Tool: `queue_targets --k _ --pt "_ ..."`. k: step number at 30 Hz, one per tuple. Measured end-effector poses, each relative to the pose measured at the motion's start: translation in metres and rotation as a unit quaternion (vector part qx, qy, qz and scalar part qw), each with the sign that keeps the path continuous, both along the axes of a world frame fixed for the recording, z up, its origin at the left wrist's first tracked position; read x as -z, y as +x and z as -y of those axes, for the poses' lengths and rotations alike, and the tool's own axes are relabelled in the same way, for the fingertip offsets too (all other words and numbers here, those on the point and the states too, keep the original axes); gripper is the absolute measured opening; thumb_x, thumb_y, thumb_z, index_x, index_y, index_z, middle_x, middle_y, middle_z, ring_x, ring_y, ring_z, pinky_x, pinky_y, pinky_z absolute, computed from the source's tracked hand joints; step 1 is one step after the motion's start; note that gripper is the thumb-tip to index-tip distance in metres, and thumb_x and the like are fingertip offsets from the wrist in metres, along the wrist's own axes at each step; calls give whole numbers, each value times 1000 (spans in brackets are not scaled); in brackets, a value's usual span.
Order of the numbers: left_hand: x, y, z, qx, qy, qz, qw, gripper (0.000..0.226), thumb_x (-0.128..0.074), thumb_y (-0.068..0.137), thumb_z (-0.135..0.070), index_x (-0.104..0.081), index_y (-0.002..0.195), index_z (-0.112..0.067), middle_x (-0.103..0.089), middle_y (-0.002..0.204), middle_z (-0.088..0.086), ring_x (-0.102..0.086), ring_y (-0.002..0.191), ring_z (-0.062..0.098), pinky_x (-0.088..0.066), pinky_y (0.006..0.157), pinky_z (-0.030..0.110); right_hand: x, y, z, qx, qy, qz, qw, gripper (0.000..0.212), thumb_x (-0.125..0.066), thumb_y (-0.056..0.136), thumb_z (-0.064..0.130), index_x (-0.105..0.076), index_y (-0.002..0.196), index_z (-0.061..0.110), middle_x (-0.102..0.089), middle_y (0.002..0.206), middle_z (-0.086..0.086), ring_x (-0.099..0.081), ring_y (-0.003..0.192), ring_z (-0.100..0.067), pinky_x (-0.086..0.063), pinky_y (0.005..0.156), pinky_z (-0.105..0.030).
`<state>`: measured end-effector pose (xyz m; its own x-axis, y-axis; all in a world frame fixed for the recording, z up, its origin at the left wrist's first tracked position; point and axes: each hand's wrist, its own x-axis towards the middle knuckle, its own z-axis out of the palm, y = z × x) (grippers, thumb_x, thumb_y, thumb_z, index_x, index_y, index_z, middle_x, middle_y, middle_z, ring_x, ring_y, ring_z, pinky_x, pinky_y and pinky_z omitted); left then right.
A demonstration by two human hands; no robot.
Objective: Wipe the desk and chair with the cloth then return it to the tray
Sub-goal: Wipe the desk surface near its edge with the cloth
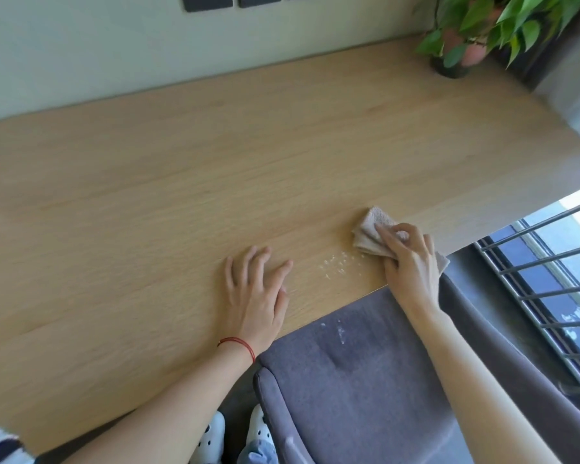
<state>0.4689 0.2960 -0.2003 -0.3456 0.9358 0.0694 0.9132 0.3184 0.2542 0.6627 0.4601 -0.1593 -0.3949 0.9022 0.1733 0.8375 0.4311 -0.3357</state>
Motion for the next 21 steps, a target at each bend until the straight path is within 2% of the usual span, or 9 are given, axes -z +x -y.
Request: queue_targets --k 3,6,7,9,11,14,16,19,21 --pt "-1 1 -1 -3 0 -6 1000 39 -38 88 -29 -51 125 -34 -50 135 6 -38 133 31 -25 109 61 5 -9 10 22 -9 8 1000 52 -59 80 0 -62 125 26 -55 126 -9 -48 104 -35 -45 83 -47" --pt "-2 2 0 0 2 -6 1000 40 -37 89 -29 -52 125 -33 -51 136 6 -38 133 30 -26 108 61 -1 -17 12 -43 -38 33 998 52 -58 82 2 -60 128 27 -55 128 -8 -48 105 -34 -42 86 -45" --pt "-2 2 -1 -2 4 -5 1000 39 -37 89 -29 -52 125 -33 -50 136 6 -38 134 30 -25 109 61 -4 -17 12 -80 -49 46 995 50 -57 84 7 -58 129 28 -54 130 -7 -47 107 -33 -41 88 -45" --pt "0 1 -1 -5 9 -2 1000 39 -37 89 -29 -50 125 -34 -50 136 5 -37 134 29 -24 110 60 -12 -12 10 -139 -74 84 984 45 -47 91 31 -50 135 33 -47 137 -1 -43 115 -28 -38 94 -44" --pt "0 1 0 -6 15 -1 1000 39 -37 89 -29 -51 125 -34 -50 136 5 -37 134 29 -24 110 60 -14 -7 11 -131 -76 131 980 47 -31 94 46 -40 140 40 -40 142 3 -37 120 -26 -33 97 -45" --pt "-2 1 0 -6 17 0 1000 39 -38 88 -28 -53 124 -32 -51 136 6 -39 133 30 -25 109 60 -13 -26 39 -11 -55 174 983 50 -38 95 35 -29 144 38 -32 148 -3 -34 122 -33 -35 95 -49" --pt "-6 2 0 -8 18 3 1000 40 -39 86 -26 -56 122 -31 -51 135 6 -40 132 31 -26 109 60 -12 -54 64 36 -59 167 984 56 -44 93 26 -27 145 32 -31 148 -8 -37 119 -38 -40 91 -50" --pt "-10 2 -1 -11 16 6 1000 42 -39 79 -21 -58 116 -22 -52 133 8 -44 130 30 -29 108 59 -8 -83 96 18 -74 149 986 57 -46 90 25 -30 144 28 -37 144 -11 -43 112 -38 -43 84 -47" --pt "-13 0 -1 -41 32 34 998 41 -38 77 -18 -56 114 -12 -52 132 10 -50 124 30 -33 107 57 -10 -89 114 -16 -68 130 989 54 -55 86 23 -43 138 27 -49 136 -11 -52 101 -35 -49 77 -44"
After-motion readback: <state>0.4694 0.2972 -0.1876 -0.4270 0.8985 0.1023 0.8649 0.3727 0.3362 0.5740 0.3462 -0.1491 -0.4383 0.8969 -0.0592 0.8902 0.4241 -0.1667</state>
